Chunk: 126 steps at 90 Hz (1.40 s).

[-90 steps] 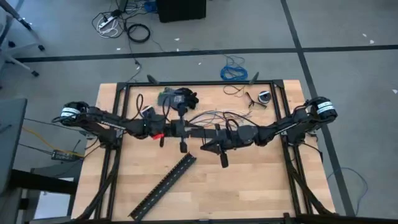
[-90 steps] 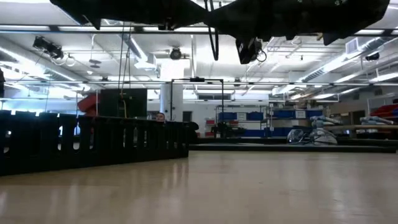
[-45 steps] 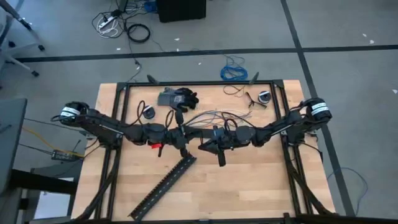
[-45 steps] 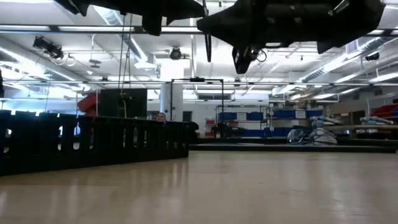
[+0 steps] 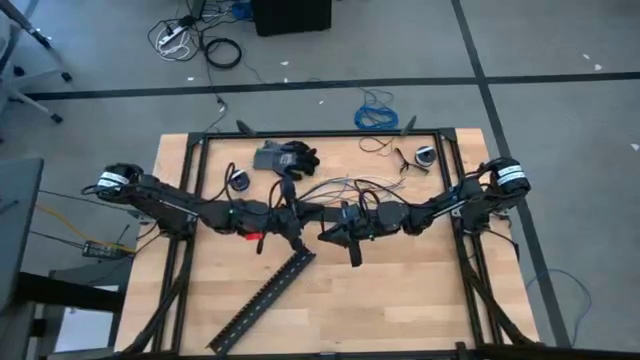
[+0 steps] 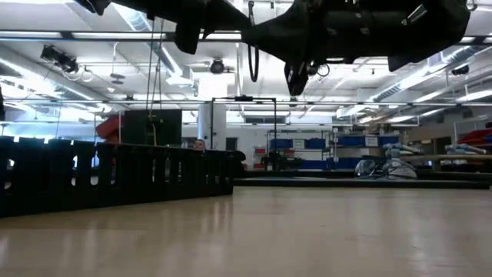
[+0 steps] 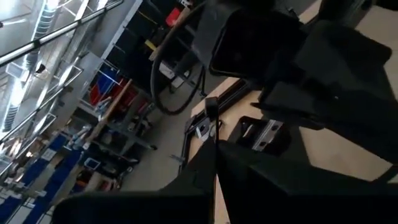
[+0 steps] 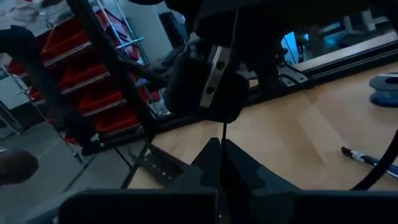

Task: Ziptie cables
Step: Wrap the cable wires with the black zip tie

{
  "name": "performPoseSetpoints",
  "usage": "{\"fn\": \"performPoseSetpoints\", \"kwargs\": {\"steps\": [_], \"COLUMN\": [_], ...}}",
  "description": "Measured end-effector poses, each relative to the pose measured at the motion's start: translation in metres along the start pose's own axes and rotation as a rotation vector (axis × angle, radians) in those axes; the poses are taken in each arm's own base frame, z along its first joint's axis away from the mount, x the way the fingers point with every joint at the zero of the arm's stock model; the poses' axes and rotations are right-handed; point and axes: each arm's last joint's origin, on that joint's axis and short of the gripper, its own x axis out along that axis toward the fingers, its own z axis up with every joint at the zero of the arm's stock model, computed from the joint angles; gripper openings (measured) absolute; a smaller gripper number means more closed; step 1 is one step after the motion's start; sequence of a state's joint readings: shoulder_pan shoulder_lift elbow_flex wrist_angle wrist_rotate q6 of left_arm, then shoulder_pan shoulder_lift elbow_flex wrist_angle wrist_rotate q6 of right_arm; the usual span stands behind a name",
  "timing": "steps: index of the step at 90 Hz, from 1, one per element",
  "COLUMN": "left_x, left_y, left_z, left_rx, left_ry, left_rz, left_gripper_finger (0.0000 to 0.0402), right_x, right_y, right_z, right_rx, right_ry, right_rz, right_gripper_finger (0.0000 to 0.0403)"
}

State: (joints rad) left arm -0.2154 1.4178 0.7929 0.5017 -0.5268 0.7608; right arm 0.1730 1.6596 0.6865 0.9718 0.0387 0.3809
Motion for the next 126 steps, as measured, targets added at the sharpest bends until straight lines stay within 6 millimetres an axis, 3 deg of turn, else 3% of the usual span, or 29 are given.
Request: {"fn": "performPoseSetpoints", "kwargs": {"steps": [126], "left_x": [-0.005], "left_y": [-0.006], "left_z": [0.004], "left_rx": [0.082], "left_ry": [0.043], "left_rz": [0.035], "left_gripper_finger": [0.0000], "right_x": [0.000], "right_y": [-0.012], "right_z": [0.007], "right_rx": [-0.008], "right_ry": [-0.016], "right_rz": [0.019], "right_gripper_finger": [0.0000]}}
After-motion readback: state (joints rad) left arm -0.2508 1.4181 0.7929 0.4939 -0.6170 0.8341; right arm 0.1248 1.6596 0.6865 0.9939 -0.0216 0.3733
